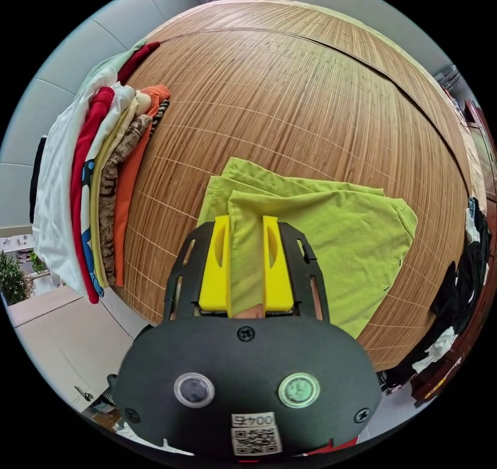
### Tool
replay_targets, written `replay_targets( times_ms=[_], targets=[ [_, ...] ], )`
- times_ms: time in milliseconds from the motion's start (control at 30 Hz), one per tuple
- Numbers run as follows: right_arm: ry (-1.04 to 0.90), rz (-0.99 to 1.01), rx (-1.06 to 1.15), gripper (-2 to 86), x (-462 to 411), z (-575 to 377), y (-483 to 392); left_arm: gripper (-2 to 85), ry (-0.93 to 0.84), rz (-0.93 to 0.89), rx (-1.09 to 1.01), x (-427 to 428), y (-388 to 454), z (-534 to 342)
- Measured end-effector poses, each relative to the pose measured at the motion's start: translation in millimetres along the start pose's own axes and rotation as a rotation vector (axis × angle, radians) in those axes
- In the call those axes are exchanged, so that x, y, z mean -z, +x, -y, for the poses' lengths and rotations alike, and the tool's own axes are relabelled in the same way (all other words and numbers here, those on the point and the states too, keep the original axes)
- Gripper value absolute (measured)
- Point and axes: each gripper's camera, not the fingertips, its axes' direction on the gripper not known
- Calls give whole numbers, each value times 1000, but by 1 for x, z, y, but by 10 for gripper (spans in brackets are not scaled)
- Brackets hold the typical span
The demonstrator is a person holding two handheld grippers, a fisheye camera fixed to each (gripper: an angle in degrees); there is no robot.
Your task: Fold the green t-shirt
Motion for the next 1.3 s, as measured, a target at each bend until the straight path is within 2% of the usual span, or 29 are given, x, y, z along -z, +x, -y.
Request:
replay_targets(
  times_ms=[167, 300, 467, 600, 667, 767, 867, 1033, 1133, 1300],
  targets=[
    [91, 48, -44, 26, 26, -6, 7, 1, -5, -16, 29, -6, -3, 9],
    [146, 159, -86, 25, 32, 0, 17, 1, -30, 7, 13, -17, 5, 18],
    [68, 111, -64, 43, -5, 25, 4, 1, -47, 19, 25, -27, 8, 29],
    [-33, 118, -19, 71, 18, 41, -3, 1, -54, 19, 31, -35, 13, 39],
    [-8, 124, 10, 69, 43, 36, 3, 1, -53, 26, 27, -38, 18, 42],
    [64, 157, 93, 48, 88, 4, 25, 2, -43, 44, 10, -40, 31, 47],
    [99, 73, 211, 11, 108, -61, 50, 4, -16, 74, -28, -38, 50, 51],
    [-111, -78, 349, -6, 53, -195, 70, 7, -6, 214, -152, -39, 102, 54],
    [-111, -154, 361, -7, 27, -240, 68, 8, -49, 319, -264, -55, 146, 60],
    [-113, -247, 431, -7, -8, -261, 40, 7, -149, 492, -445, -101, 215, 85]
  ],
)
